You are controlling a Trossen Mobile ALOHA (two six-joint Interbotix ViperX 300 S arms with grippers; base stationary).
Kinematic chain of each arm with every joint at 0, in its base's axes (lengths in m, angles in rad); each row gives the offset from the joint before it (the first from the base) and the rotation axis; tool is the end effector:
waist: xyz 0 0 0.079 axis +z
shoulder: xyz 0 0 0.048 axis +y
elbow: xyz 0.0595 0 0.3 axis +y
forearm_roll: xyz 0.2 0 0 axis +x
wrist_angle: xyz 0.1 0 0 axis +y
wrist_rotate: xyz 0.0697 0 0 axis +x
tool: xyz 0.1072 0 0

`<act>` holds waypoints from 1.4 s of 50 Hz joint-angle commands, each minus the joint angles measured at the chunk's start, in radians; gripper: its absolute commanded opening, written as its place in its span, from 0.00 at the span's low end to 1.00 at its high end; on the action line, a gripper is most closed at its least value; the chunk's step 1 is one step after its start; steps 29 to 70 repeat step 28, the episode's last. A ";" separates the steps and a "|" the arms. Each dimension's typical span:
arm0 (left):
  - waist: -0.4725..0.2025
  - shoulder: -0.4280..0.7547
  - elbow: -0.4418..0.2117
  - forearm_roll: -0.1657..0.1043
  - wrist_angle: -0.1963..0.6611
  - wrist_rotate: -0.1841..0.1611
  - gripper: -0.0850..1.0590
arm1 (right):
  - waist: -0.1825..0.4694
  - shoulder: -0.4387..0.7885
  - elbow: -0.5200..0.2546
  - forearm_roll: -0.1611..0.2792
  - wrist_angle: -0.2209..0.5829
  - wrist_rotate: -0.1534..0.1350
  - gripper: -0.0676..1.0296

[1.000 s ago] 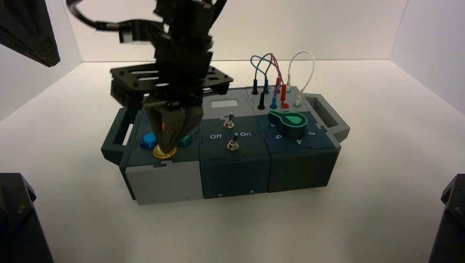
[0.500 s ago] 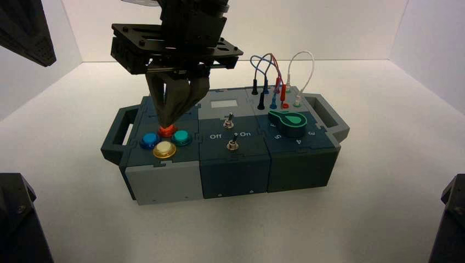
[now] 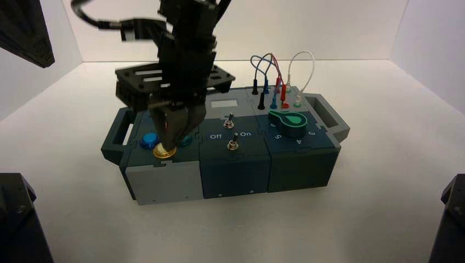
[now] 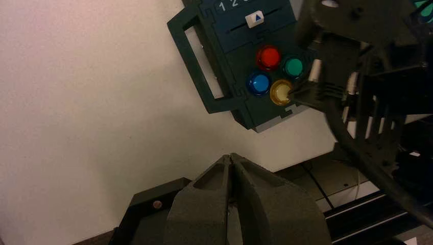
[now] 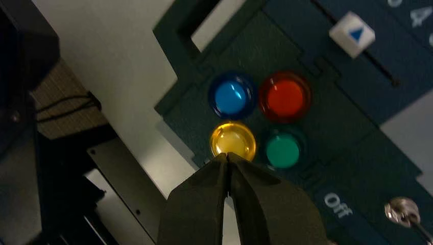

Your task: Push the yellow button with the right gripper.

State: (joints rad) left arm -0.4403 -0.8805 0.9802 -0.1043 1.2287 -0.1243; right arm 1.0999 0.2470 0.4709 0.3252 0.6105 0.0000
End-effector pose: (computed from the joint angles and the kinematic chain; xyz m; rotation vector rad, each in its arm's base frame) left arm 0.1262 -0.0786 0.1632 0.0956 1.3504 -0.3490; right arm 0.1539 0.3738 0.0383 -0.4064 1.3609 0.8997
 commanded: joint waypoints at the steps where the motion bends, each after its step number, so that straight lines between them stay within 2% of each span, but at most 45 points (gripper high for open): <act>1: -0.002 0.003 -0.012 0.002 0.005 0.000 0.05 | 0.000 0.002 -0.006 -0.003 -0.006 -0.005 0.04; 26: -0.003 -0.015 0.012 0.005 0.017 0.002 0.05 | 0.000 -0.147 0.002 -0.012 0.035 0.003 0.04; 70: -0.002 -0.018 0.018 0.005 0.017 0.003 0.05 | 0.000 -0.149 0.002 -0.011 0.037 0.005 0.04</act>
